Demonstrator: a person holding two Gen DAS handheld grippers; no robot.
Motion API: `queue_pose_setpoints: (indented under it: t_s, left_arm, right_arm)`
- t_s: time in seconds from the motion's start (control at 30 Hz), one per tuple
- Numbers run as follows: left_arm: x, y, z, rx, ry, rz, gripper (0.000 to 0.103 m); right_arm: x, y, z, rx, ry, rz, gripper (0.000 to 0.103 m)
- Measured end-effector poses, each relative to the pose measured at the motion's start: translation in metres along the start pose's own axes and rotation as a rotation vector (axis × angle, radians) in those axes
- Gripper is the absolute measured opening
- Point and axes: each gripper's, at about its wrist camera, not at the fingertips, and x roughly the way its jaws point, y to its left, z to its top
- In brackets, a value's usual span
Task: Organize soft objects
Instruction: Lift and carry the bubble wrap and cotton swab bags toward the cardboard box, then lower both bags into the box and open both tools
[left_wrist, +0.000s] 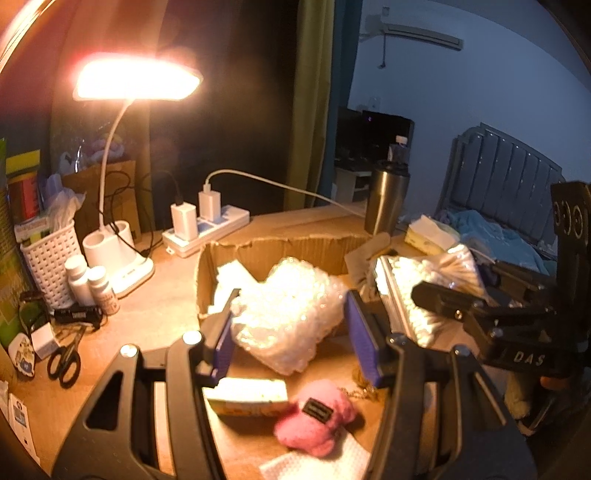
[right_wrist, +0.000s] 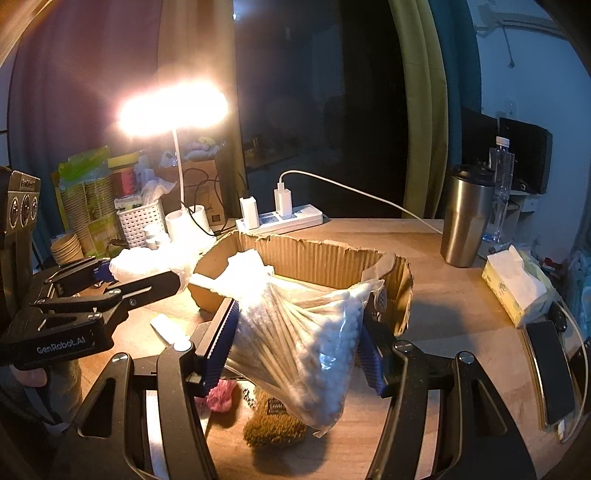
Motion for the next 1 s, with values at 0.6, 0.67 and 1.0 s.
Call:
queue_pose_setpoints:
  t_s: [0.6,0.67,1.0]
  left_arm:
    - [0.044,0.015,0.017,-0.006,0.001,0.008,0.056]
    - [0.05,0.017,0.017,-0.015,0.006,0.008,0.056]
    - [0.078,0.028,0.014,-0.067,0.05,0.013,0.056]
  right_arm:
    - [0.045,-0.012,0.023,-0.017,0.011,0.001,0.064]
    - [0.05,-0.014,0.025,-0.014,0.013,-0.001,0.064]
    - [0.077,-0.029,0.031,0.04,0.025,-0.009,0.064]
